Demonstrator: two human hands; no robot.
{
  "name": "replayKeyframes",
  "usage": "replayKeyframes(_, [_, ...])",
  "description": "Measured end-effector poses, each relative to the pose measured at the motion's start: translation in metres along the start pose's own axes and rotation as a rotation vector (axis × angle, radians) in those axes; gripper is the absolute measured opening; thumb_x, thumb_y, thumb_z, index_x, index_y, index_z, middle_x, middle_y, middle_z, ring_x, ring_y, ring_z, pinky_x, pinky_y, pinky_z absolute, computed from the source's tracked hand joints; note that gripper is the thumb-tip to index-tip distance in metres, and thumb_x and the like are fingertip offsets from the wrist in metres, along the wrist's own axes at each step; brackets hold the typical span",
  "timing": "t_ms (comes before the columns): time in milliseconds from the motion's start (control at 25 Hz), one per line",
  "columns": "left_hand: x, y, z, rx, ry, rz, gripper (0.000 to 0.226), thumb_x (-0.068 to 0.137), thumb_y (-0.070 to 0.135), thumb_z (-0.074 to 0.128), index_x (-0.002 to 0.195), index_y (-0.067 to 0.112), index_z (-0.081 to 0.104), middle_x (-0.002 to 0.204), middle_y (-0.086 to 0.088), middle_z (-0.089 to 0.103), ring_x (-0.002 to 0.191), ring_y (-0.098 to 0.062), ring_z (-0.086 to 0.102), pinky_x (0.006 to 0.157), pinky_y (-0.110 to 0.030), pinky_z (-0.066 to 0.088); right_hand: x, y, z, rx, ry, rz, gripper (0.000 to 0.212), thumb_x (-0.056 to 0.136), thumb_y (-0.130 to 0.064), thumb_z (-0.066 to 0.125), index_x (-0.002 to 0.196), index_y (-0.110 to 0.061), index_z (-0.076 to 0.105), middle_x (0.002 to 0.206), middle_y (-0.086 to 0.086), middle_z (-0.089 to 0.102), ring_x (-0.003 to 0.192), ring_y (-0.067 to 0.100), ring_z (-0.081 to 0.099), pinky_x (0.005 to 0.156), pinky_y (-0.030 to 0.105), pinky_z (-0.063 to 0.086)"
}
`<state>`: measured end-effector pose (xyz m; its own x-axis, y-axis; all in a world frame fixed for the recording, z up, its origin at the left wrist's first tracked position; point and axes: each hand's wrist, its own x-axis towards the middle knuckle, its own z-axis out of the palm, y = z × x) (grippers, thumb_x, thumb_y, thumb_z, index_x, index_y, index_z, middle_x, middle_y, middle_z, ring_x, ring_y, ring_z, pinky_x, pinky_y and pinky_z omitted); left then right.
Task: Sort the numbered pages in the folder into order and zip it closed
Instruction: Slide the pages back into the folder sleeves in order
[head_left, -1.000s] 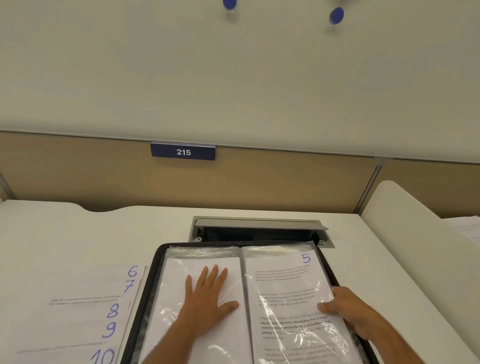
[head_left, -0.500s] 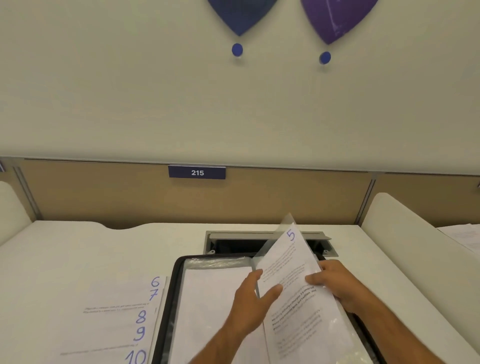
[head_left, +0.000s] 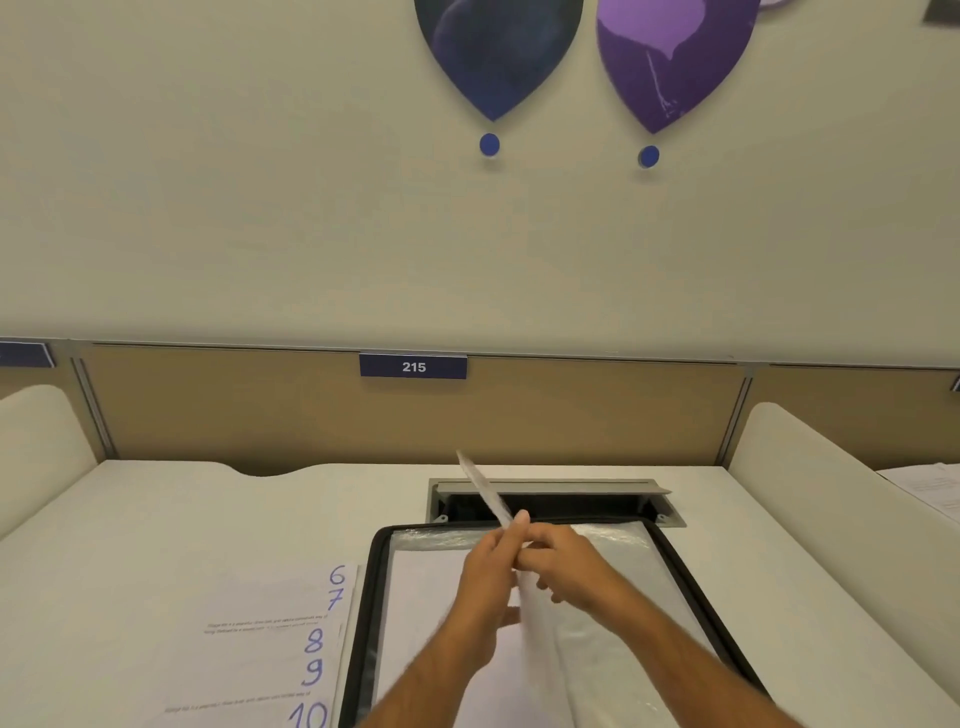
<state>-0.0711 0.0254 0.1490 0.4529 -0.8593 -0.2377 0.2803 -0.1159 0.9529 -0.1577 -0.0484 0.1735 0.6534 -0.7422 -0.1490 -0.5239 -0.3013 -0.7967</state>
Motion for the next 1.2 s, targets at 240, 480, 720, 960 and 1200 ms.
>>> replayKeyframes(240, [0.016,-0.004,-0.048,0.236,0.171,0.000,0.013,0.094,0.028,0.068,0.106,0.024,0.068,0.101,-0.001,0.073,0.089,-0.021,0.072,0.076,-0.036,0.062,0.007,0.019,0.035,0.105,-0.079,-0.027,0.031,0.103,-0.040,0.046,0.128,-0.029,0.060,0.128,-0.007,0.059,0.106,0.006,0.058,0.084,0.014,0.046])
replayKeyframes(480, [0.034,-0.024,-0.104,0.486,0.324,-0.022,0.009,0.085,0.008,0.067,0.082,0.015,0.072,0.086,-0.007,0.074,0.081,-0.025,0.071,0.078,-0.043,0.061,0.005,0.068,0.072,-0.324,0.026,0.030,0.119,0.051,-0.094,0.004,0.152,-0.035,0.029,0.164,-0.008,0.018,0.150,0.015,0.019,0.123,0.037,0.018])
replayKeyframes(720, [0.036,-0.064,-0.133,0.773,0.399,-0.082,0.042,0.086,0.016,0.067,0.127,0.010,0.059,0.121,-0.008,0.064,0.099,-0.020,0.060,0.089,-0.028,0.048,0.009,0.127,0.108,-0.492,-0.070,-0.028,0.115,0.070,-0.095,0.008,0.160,-0.023,0.006,0.168,0.004,-0.004,0.151,0.014,-0.018,0.122,0.033,-0.004])
replayKeyframes(960, [0.024,-0.085,-0.135,1.063,0.379,-0.055,0.033,0.096,0.024,0.055,0.127,0.018,0.046,0.112,0.000,0.059,0.099,-0.017,0.059,0.093,-0.029,0.050,0.039,0.193,0.147,-0.791,-0.018,-0.137,0.085,0.084,-0.086,0.024,0.132,-0.022,0.049,0.167,0.007,-0.009,0.154,0.024,-0.010,0.120,0.035,-0.003])
replayKeyframes(1200, [0.027,-0.112,-0.139,1.401,0.355,0.136,0.039,0.103,0.034,0.042,0.142,0.028,0.039,0.148,0.004,0.037,0.130,-0.017,0.041,0.106,-0.029,0.040,0.035,0.178,0.144,-0.799,0.090,-0.230,0.086,0.081,-0.088,0.028,0.134,-0.024,0.049,0.168,0.000,-0.007,0.154,0.019,-0.009,0.121,0.036,-0.001])
